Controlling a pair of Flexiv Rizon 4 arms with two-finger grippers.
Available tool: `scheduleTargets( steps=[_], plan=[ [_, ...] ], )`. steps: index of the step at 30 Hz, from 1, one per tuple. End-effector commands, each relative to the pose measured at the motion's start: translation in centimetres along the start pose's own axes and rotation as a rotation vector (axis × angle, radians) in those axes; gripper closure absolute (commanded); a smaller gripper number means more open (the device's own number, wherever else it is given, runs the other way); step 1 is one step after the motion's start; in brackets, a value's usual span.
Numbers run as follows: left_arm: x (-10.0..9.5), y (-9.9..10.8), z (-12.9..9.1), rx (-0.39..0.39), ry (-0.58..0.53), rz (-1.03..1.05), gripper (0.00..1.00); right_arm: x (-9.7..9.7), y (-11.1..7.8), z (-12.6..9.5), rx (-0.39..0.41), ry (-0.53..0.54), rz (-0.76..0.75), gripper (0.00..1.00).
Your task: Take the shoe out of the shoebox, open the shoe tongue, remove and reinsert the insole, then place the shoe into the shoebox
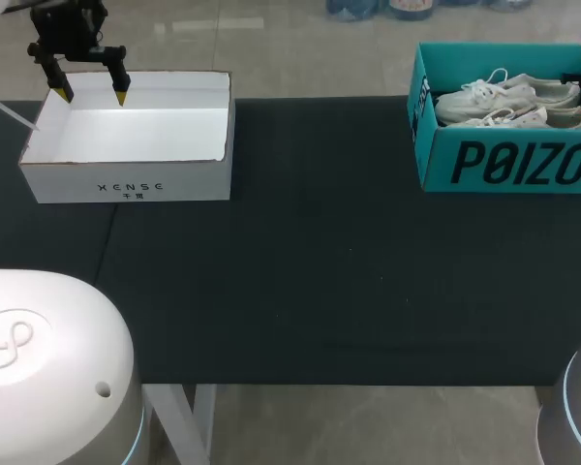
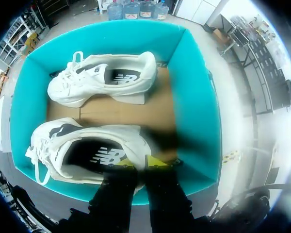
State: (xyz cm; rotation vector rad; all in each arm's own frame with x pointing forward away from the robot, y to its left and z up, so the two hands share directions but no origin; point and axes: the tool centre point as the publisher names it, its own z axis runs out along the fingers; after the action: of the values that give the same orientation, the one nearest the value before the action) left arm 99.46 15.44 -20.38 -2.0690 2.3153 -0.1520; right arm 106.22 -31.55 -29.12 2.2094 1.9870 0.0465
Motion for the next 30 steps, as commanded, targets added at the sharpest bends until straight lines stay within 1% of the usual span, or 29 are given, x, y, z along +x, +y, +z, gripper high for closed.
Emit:
scheduleTargets(
  steps=[1,3,7,12,15,19,21,24,26,30],
  plan=[
    [0.0,0.1,0.0,0.001,-0.002,-0.001,0.0,-0.1,-0.7,-3.9,-0.026,-0.006,0.017,1.0],
    [0.0,0.1,0.0,0.001,-0.002,-0.001,0.0,-0.1,-0.7,-5.7,-0.037,-0.018,0.022,1.0],
    [0.0,0.1,0.0,0.001,-0.002,-0.001,0.0,0.0,-1.0,-9.2,-0.059,-0.003,0.044,1.0],
    [0.0,0.1,0.0,0.001,-0.002,-0.001,0.0,0.0,-1.9,-13.7,-0.101,0.012,0.048,1.0],
    [0.0,0.1,0.0,0.001,-0.002,-0.001,0.0,-0.1,-2.6,-16.0,-0.117,0.032,0.047,1.0],
    [0.0,0.1,0.0,0.001,-0.002,-0.001,0.0,-0.3,-3.8,-18.3,-0.136,0.052,0.042,1.0],
    [0.0,0.1,0.0,0.001,-0.002,-0.001,0.0,-0.1,-4.7,-19.2,-0.147,0.054,0.025,1.0],
    [0.0,0.1,0.0,0.001,-0.002,-0.001,0.0,0.4,-6.6,-19.8,-0.145,0.048,0.01,1.0],
    [0.0,0.1,0.0,0.001,-0.002,-0.001,0.0,1.0,-8.4,-19.9,-0.141,0.038,0.008,1.0],
    [0.0,0.1,0.0,0.001,-0.002,-0.001,0.0,2.5,-12.6,-19.6,-0.116,0.043,0.037,1.0]
  ],
)
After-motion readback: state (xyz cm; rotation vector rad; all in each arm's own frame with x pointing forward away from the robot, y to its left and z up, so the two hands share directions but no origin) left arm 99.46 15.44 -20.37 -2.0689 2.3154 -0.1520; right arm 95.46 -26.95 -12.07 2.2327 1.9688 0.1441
